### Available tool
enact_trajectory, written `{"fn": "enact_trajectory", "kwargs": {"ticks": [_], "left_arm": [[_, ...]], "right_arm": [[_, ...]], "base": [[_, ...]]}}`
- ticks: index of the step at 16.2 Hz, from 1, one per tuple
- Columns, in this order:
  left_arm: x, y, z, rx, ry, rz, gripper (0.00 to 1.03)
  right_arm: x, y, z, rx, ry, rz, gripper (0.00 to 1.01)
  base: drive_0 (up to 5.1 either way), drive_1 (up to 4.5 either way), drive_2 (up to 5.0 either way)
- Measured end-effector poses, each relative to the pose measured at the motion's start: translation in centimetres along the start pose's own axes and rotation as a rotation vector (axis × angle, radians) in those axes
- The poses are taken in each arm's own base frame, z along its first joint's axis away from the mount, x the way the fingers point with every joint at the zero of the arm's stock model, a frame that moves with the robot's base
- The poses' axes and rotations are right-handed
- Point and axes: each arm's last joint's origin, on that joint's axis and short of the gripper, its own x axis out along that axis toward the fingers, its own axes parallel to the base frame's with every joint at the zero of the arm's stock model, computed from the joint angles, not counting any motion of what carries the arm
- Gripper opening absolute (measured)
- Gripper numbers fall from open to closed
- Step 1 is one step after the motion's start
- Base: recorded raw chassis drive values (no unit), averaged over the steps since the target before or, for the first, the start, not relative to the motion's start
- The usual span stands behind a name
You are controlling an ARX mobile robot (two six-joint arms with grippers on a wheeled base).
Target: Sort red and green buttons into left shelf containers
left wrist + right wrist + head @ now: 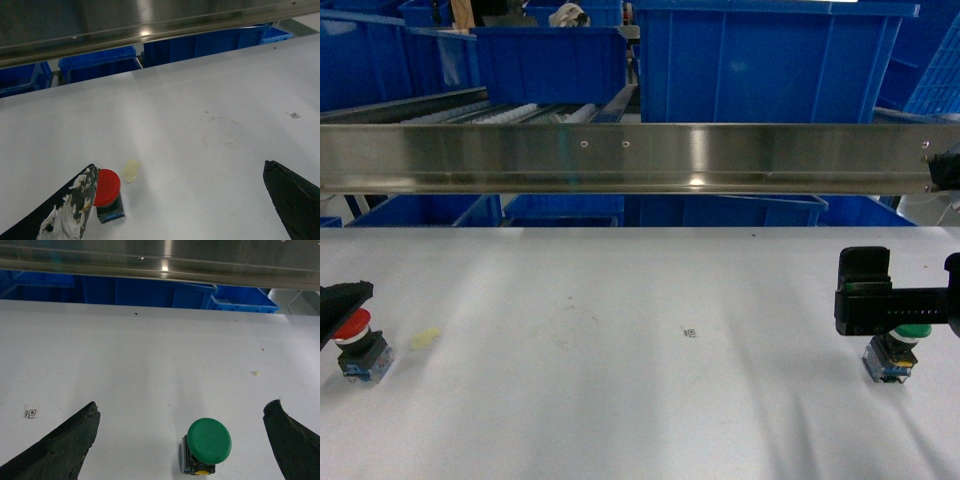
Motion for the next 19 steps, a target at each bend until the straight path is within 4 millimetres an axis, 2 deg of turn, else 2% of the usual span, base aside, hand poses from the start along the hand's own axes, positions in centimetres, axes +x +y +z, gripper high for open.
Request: {"fn": "enact_trajectory", "kwargs": {"ticks": [4, 11, 14, 19], "left_arm": [[0.0, 0.0, 0.0, 0.000, 0.000, 0.000, 0.98], [0.0, 0.0, 0.0, 0.000, 0.000, 0.000, 0.98], [0.0, 0.0, 0.0, 0.000, 0.000, 0.000, 0.98], [0.0, 0.0, 0.0, 0.000, 0.000, 0.000, 0.98]], "right_arm": [[1.3, 0.7, -1.2, -0.043, 0.044, 0.015, 0.98], [5.3, -2.1, -2.2, -0.039, 0.101, -0.057, 0.98], [6.1, -2.8, -2.8, -0.032, 0.124, -0.070, 0.98], [6.6, -2.9, -4.5, -0.035, 0.166, -0.050, 0.98]], "base": [[0.0, 0.00, 0.0], [0.0, 0.00, 0.0], [0.0, 0.00, 0.0], [0.0, 0.00, 0.0]]}}
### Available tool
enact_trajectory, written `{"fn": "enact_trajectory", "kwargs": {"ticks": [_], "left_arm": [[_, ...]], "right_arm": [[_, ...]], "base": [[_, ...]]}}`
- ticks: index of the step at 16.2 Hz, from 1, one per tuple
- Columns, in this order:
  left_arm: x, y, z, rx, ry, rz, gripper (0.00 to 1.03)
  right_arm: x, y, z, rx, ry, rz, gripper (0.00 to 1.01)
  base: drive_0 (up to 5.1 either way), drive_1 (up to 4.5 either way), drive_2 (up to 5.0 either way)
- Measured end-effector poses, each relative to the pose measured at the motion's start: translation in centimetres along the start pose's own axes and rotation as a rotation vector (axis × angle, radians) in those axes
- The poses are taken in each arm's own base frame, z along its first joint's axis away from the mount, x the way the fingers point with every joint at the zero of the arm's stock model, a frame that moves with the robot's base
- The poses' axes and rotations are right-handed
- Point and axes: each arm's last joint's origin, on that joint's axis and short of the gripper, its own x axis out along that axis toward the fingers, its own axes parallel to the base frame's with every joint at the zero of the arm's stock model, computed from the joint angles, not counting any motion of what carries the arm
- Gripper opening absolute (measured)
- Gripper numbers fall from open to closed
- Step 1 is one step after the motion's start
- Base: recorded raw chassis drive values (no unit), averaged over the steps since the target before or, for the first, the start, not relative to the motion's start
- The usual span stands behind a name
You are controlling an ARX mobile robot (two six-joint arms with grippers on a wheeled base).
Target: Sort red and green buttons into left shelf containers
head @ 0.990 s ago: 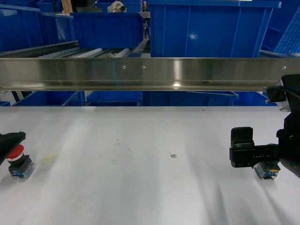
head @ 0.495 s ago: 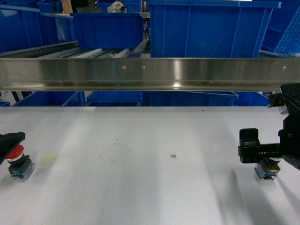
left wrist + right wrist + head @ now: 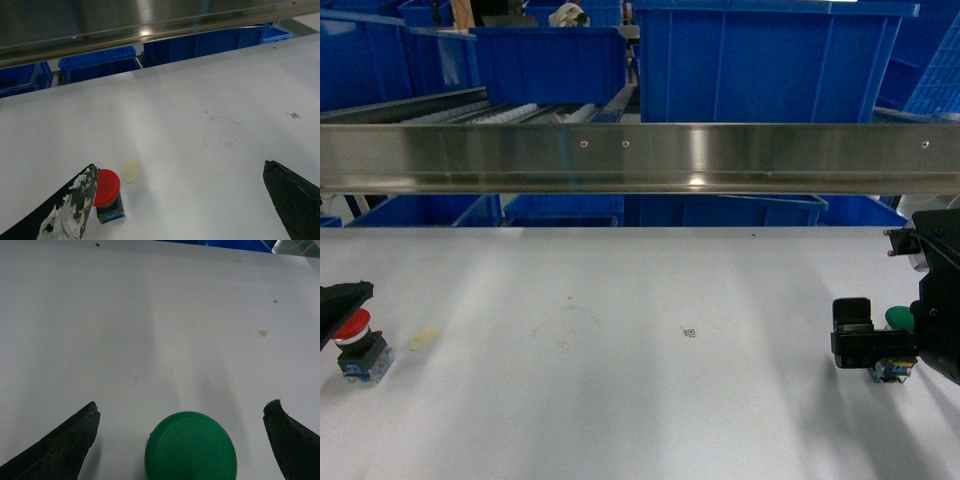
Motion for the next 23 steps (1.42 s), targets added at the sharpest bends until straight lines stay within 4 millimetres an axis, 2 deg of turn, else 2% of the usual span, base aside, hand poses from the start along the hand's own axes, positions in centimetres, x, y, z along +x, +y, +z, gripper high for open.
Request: {"fn": "enact_trajectory", "kwargs": {"ticks": [4, 9, 20, 21, 23], "left_arm": [[0.0, 0.0, 0.0, 0.000, 0.000, 0.000, 0.98], [0.0, 0.0, 0.0, 0.000, 0.000, 0.000, 0.98], [0.0, 0.0, 0.0, 0.000, 0.000, 0.000, 0.98], [0.0, 0.0, 0.0, 0.000, 0.001, 0.000, 0.98], [0.0, 0.0, 0.0, 0.000, 0.000, 0.000, 0.98]], "right_arm": [[0.9, -0.4, -1.0, 0.013, 0.038, 0.023, 0.98], [2.0, -0.9, 0.0, 0.028, 0.022, 0.014, 0.98], [2.5, -0.9, -1.2, 0.013, 0.090, 0.005, 0.98], [2.5, -0.9, -1.2, 0.013, 0.087, 0.004, 0.93], [2.5, -0.9, -1.1, 0.013, 0.086, 0.004, 0.75]], "base": [[0.0, 0.00, 0.0], [0.0, 0.00, 0.0], [0.0, 0.00, 0.0], [0.0, 0.00, 0.0], [0.0, 0.00, 0.0]]}}
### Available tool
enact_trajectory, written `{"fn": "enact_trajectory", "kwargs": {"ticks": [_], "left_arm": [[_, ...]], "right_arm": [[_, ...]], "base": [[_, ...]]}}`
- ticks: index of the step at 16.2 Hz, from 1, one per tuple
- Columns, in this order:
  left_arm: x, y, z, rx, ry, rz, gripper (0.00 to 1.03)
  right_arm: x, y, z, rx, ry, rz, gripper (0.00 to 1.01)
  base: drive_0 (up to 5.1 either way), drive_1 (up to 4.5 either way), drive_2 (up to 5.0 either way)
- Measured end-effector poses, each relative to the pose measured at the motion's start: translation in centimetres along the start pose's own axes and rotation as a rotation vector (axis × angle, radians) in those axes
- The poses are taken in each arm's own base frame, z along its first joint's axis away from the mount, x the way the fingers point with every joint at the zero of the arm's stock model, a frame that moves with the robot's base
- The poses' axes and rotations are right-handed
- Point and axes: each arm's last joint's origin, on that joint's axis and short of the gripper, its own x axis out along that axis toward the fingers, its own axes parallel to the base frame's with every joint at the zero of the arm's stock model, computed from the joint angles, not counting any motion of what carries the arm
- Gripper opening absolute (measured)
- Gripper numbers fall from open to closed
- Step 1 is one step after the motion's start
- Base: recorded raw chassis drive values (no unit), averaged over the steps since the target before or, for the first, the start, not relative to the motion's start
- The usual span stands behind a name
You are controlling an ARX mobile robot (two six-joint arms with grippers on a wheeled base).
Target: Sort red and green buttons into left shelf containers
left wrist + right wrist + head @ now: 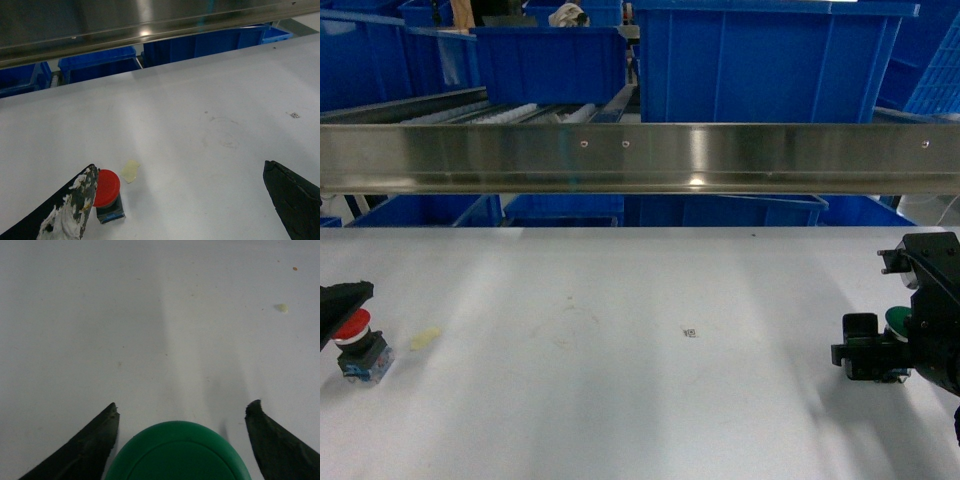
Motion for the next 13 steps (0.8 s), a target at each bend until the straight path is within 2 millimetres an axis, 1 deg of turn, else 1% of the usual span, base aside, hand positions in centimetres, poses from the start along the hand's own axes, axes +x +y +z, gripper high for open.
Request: {"fn": "enact_trajectory", "kwargs": {"ticks": [1, 2, 6, 7, 8, 9, 11, 12, 13], "left_arm": [[0.0, 0.0, 0.0, 0.000, 0.000, 0.000, 0.98], [0.0, 0.0, 0.0, 0.000, 0.000, 0.000, 0.98], [0.0, 0.0, 0.0, 0.000, 0.000, 0.000, 0.98], [0.0, 0.0, 0.0, 0.000, 0.000, 0.000, 0.98], [0.0, 0.0, 0.0, 0.000, 0.000, 0.000, 0.98], [0.0, 0.0, 0.0, 0.000, 0.000, 0.000, 0.98], [0.0, 0.0, 0.0, 0.000, 0.000, 0.000, 0.98], [0.0, 0.0, 0.0, 0.000, 0.000, 0.000, 0.98], [0.0, 0.0, 0.0, 0.000, 0.000, 0.000, 0.98]], "right_arm": [[0.0, 0.0, 0.0, 0.000, 0.000, 0.000, 0.58], [0.0, 0.0, 0.0, -0.002, -0.001, 0.000, 0.29], [0.0, 0.0, 0.1, -0.002, -0.004, 0.006, 0.28], [-0.4, 0.0, 0.1, 0.002, -0.005, 0.016, 0.28], [-1.3, 0.0, 0.5, 0.006, -0.014, 0.033, 0.28], [-2.3, -0.1, 1.4, 0.015, -0.038, 0.049, 0.28], [-5.3, 0.2, 4.4, 0.034, -0.133, 0.101, 0.28], [-7.0, 0.5, 5.6, 0.030, -0.166, 0.134, 0.28], [-8.8, 0.8, 6.2, 0.024, -0.198, 0.166, 0.28]], "base": [[0.0, 0.00, 0.0], [0.0, 0.00, 0.0], [0.0, 0.00, 0.0], [0.0, 0.00, 0.0], [0.0, 0.00, 0.0], [0.0, 0.00, 0.0], [0.0, 0.00, 0.0], [0.0, 0.00, 0.0], [0.0, 0.00, 0.0]]}}
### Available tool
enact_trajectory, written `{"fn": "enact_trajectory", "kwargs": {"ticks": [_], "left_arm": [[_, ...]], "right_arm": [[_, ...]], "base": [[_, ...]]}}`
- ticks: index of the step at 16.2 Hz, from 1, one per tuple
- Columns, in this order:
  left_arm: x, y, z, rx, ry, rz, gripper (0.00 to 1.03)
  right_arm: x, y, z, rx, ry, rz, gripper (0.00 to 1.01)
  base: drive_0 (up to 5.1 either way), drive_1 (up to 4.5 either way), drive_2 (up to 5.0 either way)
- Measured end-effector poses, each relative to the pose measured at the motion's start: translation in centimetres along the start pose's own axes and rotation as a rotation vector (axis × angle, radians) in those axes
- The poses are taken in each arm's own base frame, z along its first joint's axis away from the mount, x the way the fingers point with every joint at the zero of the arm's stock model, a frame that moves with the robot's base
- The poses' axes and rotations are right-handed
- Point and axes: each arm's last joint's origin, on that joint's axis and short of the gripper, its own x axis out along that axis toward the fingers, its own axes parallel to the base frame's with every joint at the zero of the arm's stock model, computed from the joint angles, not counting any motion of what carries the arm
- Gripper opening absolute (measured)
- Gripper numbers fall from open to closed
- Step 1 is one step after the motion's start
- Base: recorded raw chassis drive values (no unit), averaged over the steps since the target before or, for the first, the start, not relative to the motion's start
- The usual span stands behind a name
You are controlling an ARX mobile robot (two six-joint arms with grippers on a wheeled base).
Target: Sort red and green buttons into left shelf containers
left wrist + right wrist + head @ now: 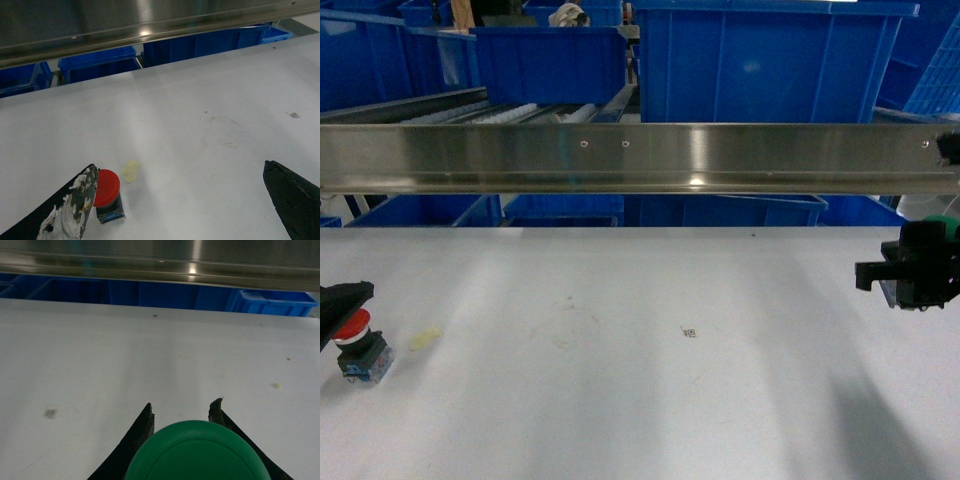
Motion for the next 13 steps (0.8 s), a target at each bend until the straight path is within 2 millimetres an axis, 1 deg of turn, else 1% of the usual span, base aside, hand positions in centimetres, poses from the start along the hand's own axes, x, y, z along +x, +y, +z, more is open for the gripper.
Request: {"fn": "enact_trajectory", "kwargs": {"ticks": [4, 5, 6, 7, 10, 12, 13], "left_arm": [[0.0, 0.0, 0.0, 0.000, 0.000, 0.000, 0.98], [0.0, 0.0, 0.0, 0.000, 0.000, 0.000, 0.98], [0.0, 0.1, 0.1, 0.011, -0.016, 0.002, 0.98], [0.4, 1.0, -0.3, 0.032, -0.033, 0.042, 0.98], [1.9, 3.4, -2.9, 0.067, 0.012, 0.151, 0.98], [3.0, 4.3, -3.9, 0.100, 0.024, 0.189, 0.98], [3.7, 4.5, -5.4, 0.067, 0.118, 0.176, 0.98]], "right_arm": [[-6.0, 2.3, 4.1, -0.006, -0.109, 0.131, 0.28], [-6.4, 2.5, 4.6, -0.004, -0.135, 0.146, 0.28], [-6.4, 2.6, 4.4, -0.004, -0.125, 0.151, 0.28], [-6.1, 2.6, 4.0, -0.004, -0.102, 0.147, 0.28], [-6.2, 2.5, 3.9, -0.004, -0.102, 0.146, 0.28], [-6.2, 2.6, 3.9, -0.004, -0.102, 0.147, 0.28], [-6.2, 2.5, 3.9, -0.004, -0.102, 0.146, 0.28]], "base": [[0.0, 0.00, 0.0], [0.0, 0.00, 0.0], [0.0, 0.00, 0.0], [0.0, 0.00, 0.0], [0.0, 0.00, 0.0], [0.0, 0.00, 0.0], [0.0, 0.00, 0.0]]}}
